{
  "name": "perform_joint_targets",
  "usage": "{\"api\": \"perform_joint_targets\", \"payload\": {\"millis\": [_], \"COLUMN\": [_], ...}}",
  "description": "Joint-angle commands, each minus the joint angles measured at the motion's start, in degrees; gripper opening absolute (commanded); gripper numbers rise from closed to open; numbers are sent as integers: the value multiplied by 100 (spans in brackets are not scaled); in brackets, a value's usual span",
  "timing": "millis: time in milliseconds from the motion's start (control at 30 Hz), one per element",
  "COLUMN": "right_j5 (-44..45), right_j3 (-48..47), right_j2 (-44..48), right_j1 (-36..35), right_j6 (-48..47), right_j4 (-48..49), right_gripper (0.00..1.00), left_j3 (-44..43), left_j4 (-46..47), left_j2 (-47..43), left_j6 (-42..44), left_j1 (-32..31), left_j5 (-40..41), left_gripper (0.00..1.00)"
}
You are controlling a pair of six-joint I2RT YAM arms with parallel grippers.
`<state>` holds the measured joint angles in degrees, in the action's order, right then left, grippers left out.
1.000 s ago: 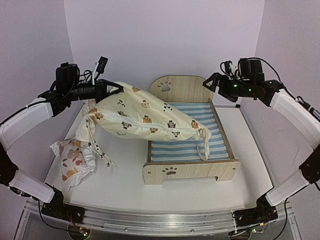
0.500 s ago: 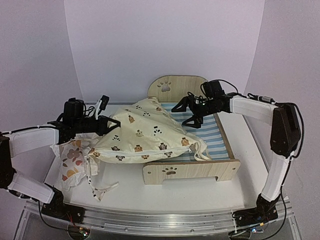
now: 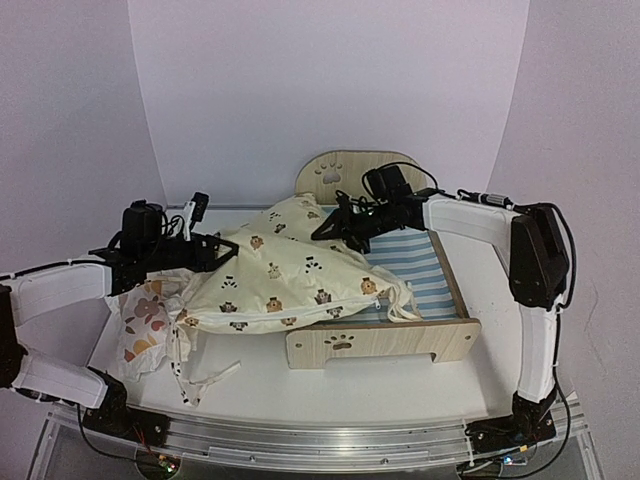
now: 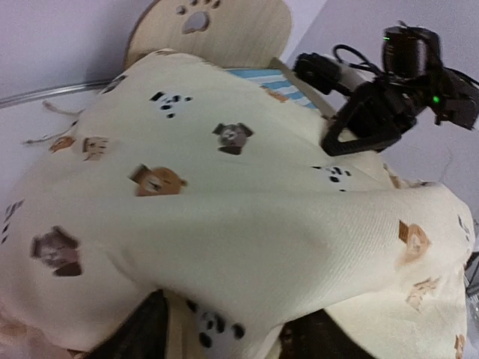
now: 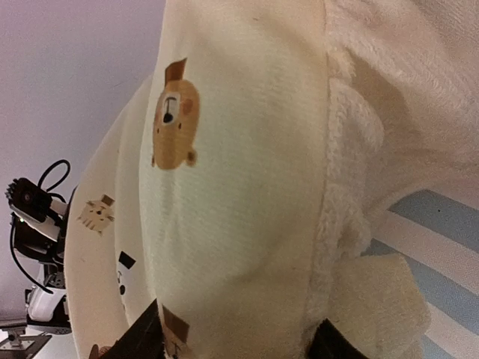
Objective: Set up the pet bed
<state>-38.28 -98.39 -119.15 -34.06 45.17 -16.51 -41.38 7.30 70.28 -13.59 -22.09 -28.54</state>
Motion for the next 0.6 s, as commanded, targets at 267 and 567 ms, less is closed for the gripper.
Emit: {"api": "perform_joint_targets", "payload": {"millis": [267,567], "right_j5": [358,541], "right_j3": [180,548], "right_j2": [413,770], "right_j1": [82,127], "right_j6": [-582,-965], "right_j4": [0,-123], "right_gripper": [0,0], "left_j3": [-1469,-578], "left_j4": [-3939,-3220], "left_j2": [-104,31], "left_j6": [-2110,-2342], "left_j1": [246,284], "left_j5": [3157,1789], "left_gripper": [95,87]}}
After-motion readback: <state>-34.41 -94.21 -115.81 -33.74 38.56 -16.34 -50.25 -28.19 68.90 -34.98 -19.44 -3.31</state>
